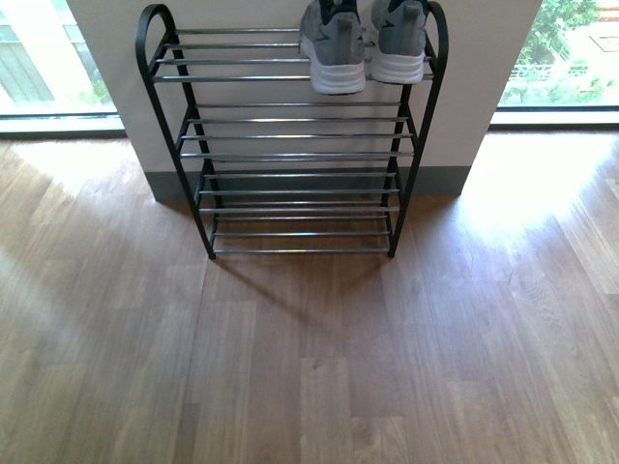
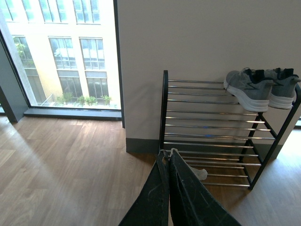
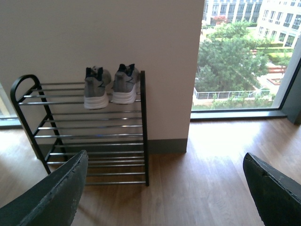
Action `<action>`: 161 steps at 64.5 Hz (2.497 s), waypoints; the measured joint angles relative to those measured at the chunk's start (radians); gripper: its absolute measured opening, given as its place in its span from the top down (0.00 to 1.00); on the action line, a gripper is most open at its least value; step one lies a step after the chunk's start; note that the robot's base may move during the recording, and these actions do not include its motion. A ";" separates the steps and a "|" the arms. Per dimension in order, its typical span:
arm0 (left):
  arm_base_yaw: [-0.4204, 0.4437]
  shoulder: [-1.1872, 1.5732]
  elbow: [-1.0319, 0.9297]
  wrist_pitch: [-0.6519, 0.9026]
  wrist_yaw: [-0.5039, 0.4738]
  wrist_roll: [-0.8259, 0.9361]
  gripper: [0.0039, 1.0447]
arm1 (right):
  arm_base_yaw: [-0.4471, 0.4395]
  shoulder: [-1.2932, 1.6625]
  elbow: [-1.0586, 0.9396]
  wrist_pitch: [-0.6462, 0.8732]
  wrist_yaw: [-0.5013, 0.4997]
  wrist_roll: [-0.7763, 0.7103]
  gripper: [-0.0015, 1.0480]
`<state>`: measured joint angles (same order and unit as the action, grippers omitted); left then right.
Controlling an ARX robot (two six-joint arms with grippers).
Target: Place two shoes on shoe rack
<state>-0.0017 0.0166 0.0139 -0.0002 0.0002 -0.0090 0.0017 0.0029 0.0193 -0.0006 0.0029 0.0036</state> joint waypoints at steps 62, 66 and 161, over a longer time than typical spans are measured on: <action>0.000 -0.001 0.000 0.000 0.000 0.002 0.09 | 0.000 0.001 0.000 0.000 -0.001 0.000 0.09; 0.000 -0.001 0.000 0.000 0.000 0.002 0.09 | 0.000 0.001 0.000 0.000 -0.002 0.000 0.09; 0.000 -0.001 0.000 0.000 0.000 0.002 0.09 | 0.000 0.000 0.000 0.000 -0.002 0.000 0.09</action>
<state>-0.0017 0.0158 0.0139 -0.0002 0.0002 -0.0074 0.0013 0.0029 0.0193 -0.0006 0.0006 0.0032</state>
